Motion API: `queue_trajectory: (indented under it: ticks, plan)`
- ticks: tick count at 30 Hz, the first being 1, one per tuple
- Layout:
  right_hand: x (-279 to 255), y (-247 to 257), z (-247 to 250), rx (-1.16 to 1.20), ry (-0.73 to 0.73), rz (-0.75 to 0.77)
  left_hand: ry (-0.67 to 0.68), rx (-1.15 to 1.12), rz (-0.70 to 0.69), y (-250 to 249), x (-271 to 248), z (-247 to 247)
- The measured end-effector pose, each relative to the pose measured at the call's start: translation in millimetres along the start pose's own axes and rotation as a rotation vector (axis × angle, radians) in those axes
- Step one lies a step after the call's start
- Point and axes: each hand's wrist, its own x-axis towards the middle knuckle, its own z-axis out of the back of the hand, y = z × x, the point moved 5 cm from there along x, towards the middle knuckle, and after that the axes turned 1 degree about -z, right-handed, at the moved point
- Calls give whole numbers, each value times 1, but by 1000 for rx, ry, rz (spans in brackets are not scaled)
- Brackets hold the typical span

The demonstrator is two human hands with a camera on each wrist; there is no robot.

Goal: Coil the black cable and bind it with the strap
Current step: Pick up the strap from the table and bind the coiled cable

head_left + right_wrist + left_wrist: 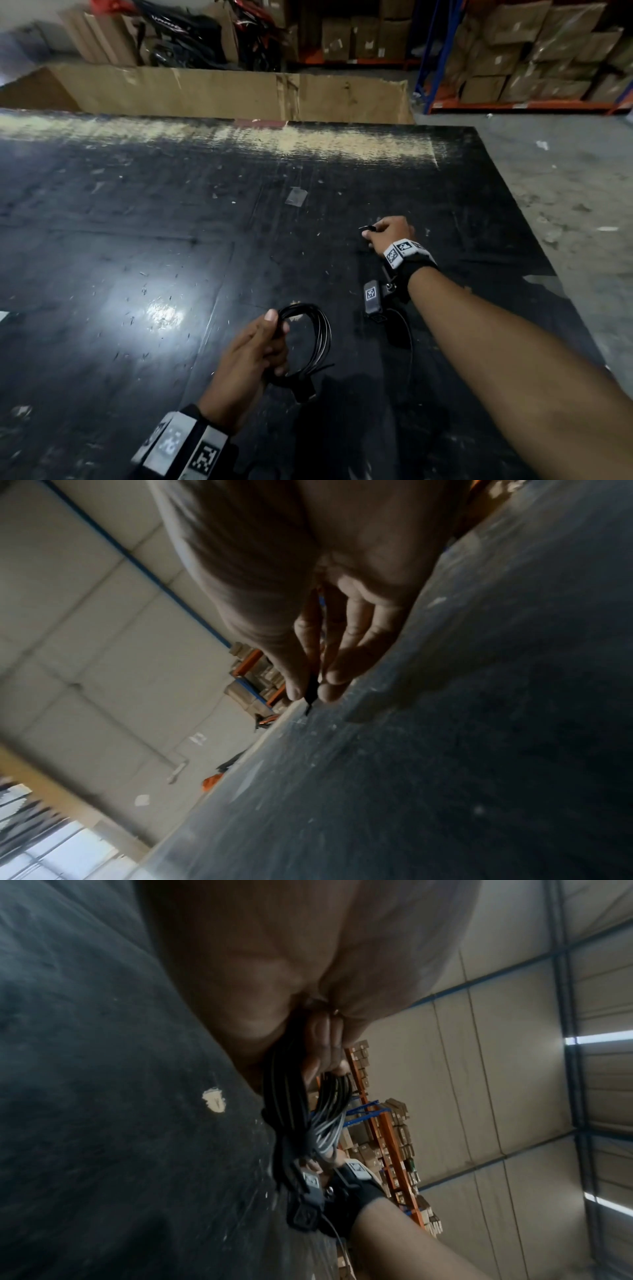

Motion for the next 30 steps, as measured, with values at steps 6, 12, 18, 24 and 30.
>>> queue_trajectory:
  ticks: [6,12,18,24,30]
  plan:
    - [-89,28,53,190,22,309,-15,87,-64,-16,-7,-2]
    - [-229,51,115,378,190,498,22,243,-187,-31,-25,-8]
    - [-323,54,119,165,283,661,51,224,-264,-34,-52,-28]
    - [-340,52,113,25,110,697,132,328,-385,-33,-87,-52]
    - [-360,50,113,13,-156,703,133,371,-442,-30,-105,-58]
